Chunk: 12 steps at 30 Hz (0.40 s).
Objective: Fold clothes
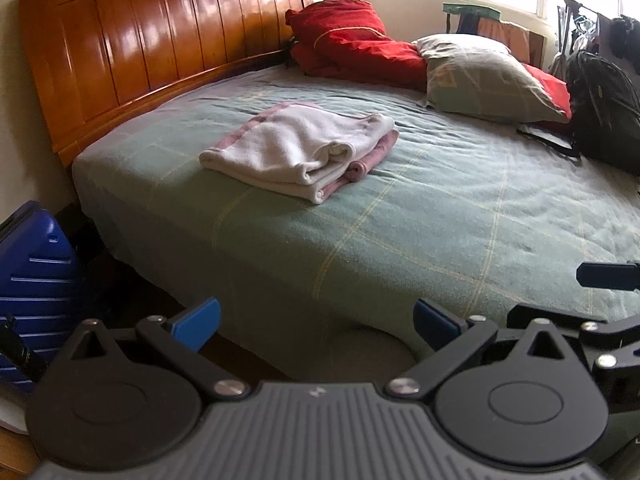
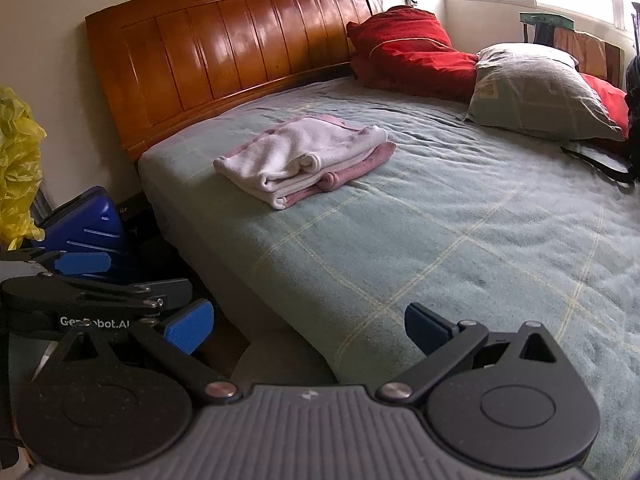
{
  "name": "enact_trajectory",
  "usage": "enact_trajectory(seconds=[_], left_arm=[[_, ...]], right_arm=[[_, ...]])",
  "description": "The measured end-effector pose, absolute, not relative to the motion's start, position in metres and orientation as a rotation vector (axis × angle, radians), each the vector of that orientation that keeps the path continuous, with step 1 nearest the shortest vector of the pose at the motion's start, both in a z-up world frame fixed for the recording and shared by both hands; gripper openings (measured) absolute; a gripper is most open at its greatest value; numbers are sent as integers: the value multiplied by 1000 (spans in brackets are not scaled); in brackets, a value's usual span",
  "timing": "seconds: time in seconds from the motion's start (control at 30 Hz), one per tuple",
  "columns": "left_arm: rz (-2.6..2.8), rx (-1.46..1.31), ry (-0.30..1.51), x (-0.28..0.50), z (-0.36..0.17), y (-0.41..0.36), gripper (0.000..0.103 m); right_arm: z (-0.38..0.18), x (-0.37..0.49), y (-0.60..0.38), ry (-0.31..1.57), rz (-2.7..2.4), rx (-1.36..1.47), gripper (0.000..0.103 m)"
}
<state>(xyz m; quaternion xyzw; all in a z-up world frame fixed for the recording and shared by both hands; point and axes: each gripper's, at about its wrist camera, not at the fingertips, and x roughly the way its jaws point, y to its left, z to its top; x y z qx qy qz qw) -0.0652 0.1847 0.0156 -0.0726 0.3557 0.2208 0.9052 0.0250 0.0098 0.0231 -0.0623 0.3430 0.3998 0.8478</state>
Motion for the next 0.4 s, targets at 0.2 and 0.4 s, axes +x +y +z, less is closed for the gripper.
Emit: enact_trajectory(seconds=[0.2, 0.4], left_arm=[[457, -152, 735, -66, 15, 184, 102], [455, -149, 737, -66, 15, 183, 102]], right_arm=[[21, 24, 10, 728, 846, -132, 103], [20, 23, 10, 732, 845, -131, 103]])
